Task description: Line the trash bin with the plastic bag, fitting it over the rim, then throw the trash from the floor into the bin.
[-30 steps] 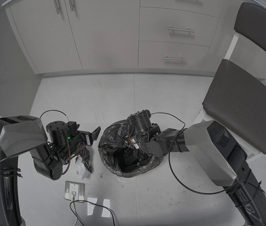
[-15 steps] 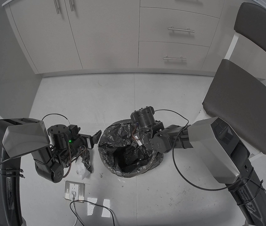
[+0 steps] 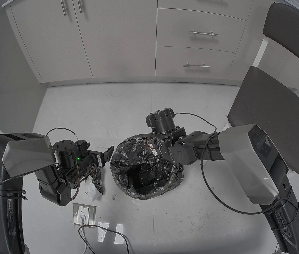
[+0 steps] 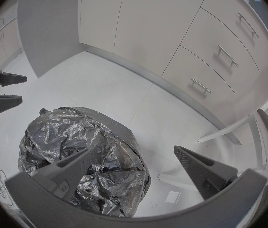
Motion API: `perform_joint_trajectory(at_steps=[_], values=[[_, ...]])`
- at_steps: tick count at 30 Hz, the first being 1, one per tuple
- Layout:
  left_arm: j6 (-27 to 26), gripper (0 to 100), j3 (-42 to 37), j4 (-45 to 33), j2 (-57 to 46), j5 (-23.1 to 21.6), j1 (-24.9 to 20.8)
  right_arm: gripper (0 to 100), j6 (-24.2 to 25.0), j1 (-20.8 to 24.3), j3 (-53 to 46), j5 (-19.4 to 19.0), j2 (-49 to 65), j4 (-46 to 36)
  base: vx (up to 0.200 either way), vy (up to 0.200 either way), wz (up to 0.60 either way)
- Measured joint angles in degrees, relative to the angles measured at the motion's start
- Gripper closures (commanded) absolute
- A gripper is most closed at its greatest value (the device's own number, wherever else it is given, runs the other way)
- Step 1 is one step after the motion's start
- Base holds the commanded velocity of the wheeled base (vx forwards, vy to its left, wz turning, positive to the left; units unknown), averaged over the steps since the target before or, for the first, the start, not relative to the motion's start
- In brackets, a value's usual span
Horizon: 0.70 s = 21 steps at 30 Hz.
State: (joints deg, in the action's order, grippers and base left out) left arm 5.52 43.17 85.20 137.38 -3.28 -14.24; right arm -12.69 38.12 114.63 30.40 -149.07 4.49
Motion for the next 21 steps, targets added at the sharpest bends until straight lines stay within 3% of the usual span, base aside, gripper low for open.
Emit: perform_joint_trajectory(at_steps=[14, 21], values=[[4.52, 0, -3.47, 2.17, -3.58, 0.20, -0.87, 0, 0.00, 0.55, -0.02, 0.55, 0.39, 0.38, 0.000, 0.000, 0.00], [6.35, 0, -3.49, 2.11, -4.19, 0.13, -0.91, 0, 0.05, 0.88, -0.02, 0.61, 0.28, 0.41, 0.200, 0.000, 0.00]])
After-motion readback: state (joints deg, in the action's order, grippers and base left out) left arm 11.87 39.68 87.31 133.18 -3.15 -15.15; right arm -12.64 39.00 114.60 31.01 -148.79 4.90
